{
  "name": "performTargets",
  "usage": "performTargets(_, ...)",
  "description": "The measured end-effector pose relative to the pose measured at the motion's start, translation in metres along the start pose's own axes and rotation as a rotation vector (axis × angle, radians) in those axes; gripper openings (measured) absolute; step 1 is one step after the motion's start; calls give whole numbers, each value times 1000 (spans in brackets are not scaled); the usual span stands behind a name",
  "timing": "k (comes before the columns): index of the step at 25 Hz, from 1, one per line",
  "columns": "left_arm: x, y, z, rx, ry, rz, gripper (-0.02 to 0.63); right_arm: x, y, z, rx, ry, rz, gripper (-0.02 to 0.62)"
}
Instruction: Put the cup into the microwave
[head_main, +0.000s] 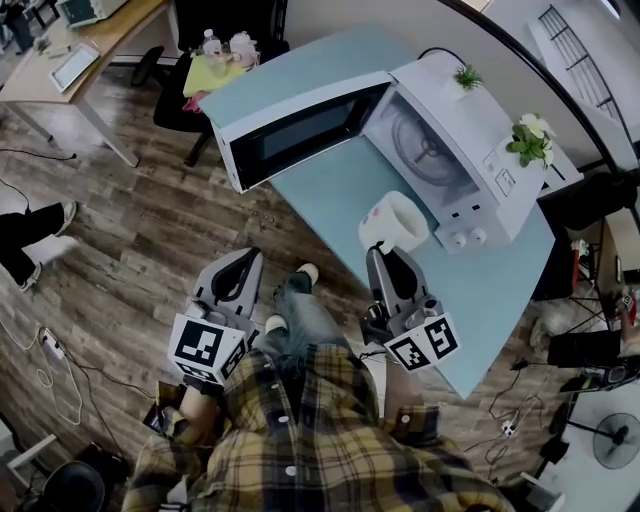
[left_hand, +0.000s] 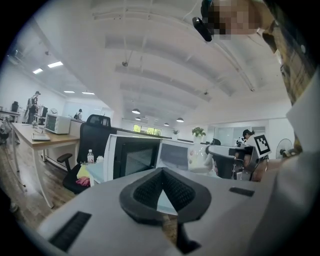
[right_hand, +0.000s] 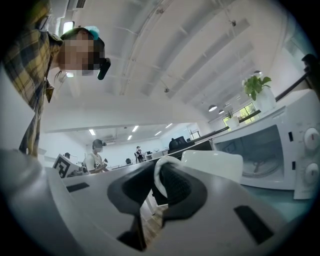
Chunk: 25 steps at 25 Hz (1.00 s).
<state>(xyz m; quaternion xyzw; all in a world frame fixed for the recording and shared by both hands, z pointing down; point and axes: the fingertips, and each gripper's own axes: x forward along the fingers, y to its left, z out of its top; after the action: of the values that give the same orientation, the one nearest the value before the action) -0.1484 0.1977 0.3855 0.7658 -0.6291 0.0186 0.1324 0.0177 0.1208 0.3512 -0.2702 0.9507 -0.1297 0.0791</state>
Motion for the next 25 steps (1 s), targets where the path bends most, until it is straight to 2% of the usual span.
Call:
performTargets(11, 112, 19, 35, 16, 29, -110, -10, 57, -75, 20, 24, -13, -75, 60)
performTargets(18, 174, 16, 51, 38, 56, -189, -9, 71, -122, 27, 45, -17, -149, 60)
performTargets(25, 221, 6, 59, 54, 62, -265, -9, 75, -146, 25, 59, -18, -188, 60)
